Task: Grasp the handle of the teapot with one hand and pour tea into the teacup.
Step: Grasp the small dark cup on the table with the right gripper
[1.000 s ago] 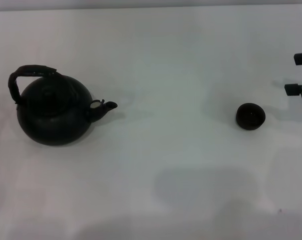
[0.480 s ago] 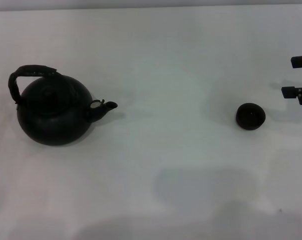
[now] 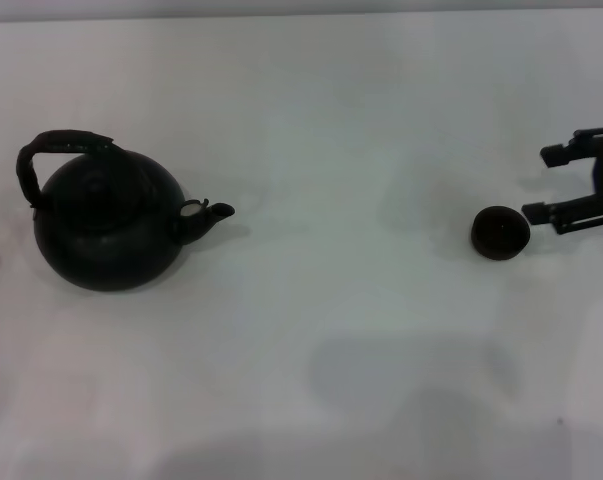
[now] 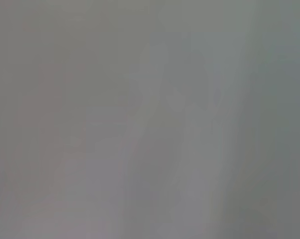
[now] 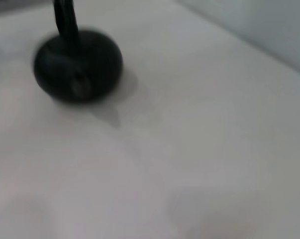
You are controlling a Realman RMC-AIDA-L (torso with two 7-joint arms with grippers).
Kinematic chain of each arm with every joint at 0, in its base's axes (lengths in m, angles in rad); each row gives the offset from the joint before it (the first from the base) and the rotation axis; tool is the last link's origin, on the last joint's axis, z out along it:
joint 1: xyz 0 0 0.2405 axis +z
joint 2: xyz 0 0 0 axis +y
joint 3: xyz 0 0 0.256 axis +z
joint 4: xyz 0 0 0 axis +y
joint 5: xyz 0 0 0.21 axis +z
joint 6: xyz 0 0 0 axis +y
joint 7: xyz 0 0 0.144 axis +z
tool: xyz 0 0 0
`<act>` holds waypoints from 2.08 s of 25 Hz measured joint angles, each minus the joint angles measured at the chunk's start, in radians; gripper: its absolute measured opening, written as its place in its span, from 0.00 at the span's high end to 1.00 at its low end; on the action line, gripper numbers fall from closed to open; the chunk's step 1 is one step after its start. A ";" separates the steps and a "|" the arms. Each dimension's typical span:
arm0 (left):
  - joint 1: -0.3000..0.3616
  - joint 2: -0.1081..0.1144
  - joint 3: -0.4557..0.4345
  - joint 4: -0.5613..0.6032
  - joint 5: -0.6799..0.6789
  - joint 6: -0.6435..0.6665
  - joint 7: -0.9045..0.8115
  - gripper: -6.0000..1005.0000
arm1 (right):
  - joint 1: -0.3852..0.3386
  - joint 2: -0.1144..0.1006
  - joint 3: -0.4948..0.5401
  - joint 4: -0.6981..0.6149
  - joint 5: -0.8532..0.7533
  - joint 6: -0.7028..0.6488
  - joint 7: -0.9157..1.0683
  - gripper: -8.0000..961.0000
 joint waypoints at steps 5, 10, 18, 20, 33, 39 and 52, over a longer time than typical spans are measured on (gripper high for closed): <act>-0.005 -0.001 0.000 0.000 0.000 0.001 0.000 0.20 | 0.023 0.053 -0.052 -0.006 -0.136 -0.093 -0.007 0.11; -0.006 -0.002 0.000 -0.001 -0.002 0.004 0.000 0.20 | 0.021 0.054 -0.113 -0.009 -0.139 -0.146 0.006 0.10; -0.004 -0.003 0.000 -0.010 -0.003 0.009 0.000 0.20 | 0.024 0.055 -0.200 -0.010 -0.141 -0.196 0.033 0.10; -0.005 -0.003 0.000 -0.010 -0.003 0.009 0.000 0.20 | 0.025 0.053 -0.220 -0.010 -0.143 -0.198 0.045 0.10; -0.017 -0.003 0.000 -0.011 0.000 0.028 0.000 0.20 | 0.021 0.054 -0.228 -0.010 -0.143 -0.187 0.047 0.10; -0.016 -0.002 0.000 -0.011 -0.002 0.029 0.000 0.20 | 0.023 0.057 -0.239 -0.016 -0.143 -0.183 0.048 0.10; -0.015 -0.002 0.000 -0.011 -0.002 0.029 0.000 0.20 | 0.031 0.060 -0.289 -0.037 -0.142 -0.224 0.048 0.10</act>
